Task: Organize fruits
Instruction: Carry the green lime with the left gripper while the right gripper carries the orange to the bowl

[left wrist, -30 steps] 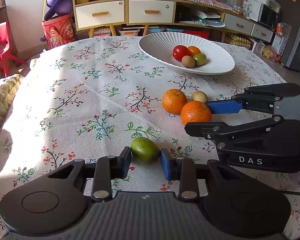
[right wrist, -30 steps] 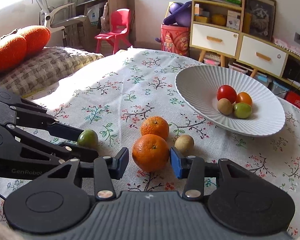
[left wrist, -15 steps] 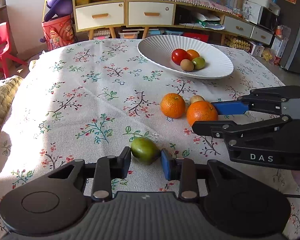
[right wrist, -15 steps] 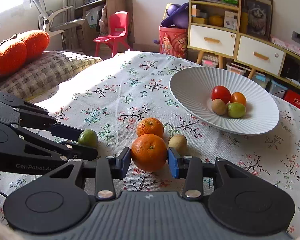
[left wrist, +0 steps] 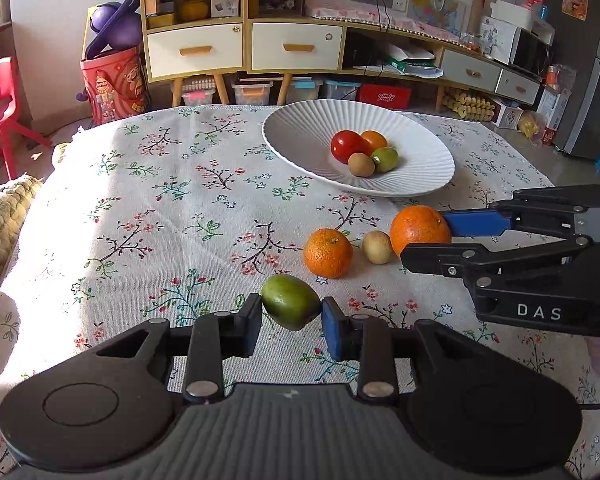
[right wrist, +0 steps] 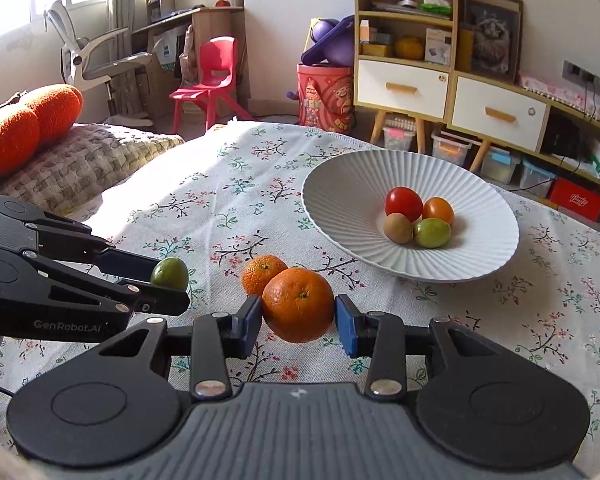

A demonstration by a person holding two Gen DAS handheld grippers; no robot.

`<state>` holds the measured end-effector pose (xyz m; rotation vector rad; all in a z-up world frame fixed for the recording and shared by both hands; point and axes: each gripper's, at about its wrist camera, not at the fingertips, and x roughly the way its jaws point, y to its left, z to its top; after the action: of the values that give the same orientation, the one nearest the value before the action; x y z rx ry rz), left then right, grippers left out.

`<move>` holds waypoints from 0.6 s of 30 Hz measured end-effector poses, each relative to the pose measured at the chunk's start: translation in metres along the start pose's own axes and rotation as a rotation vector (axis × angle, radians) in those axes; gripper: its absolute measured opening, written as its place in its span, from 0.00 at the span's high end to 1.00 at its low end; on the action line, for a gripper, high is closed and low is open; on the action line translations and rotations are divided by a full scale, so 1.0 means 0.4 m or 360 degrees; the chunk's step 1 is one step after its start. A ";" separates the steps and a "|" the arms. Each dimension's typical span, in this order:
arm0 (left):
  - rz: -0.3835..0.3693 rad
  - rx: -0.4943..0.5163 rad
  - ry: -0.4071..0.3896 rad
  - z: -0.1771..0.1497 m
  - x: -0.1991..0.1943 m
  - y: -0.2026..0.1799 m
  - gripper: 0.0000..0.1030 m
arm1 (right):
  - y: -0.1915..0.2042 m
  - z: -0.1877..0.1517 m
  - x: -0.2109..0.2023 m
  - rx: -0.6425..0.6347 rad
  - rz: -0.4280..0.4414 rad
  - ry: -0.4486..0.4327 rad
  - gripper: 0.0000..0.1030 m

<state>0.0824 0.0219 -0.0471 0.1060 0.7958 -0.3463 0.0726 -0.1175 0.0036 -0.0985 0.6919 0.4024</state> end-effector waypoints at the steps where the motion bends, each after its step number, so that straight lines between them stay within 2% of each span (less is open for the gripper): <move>1: -0.0002 0.0002 -0.0009 0.005 -0.001 -0.003 0.84 | -0.004 0.003 -0.002 0.0006 -0.0005 -0.0007 0.64; 18: -0.0044 0.0002 -0.0135 0.105 0.013 -0.056 0.84 | -0.068 0.036 -0.027 0.0101 -0.0098 -0.0078 0.65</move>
<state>0.1067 -0.0099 -0.0209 0.0810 0.7140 -0.3751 0.0844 -0.1428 0.0202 -0.0495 0.6512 0.3228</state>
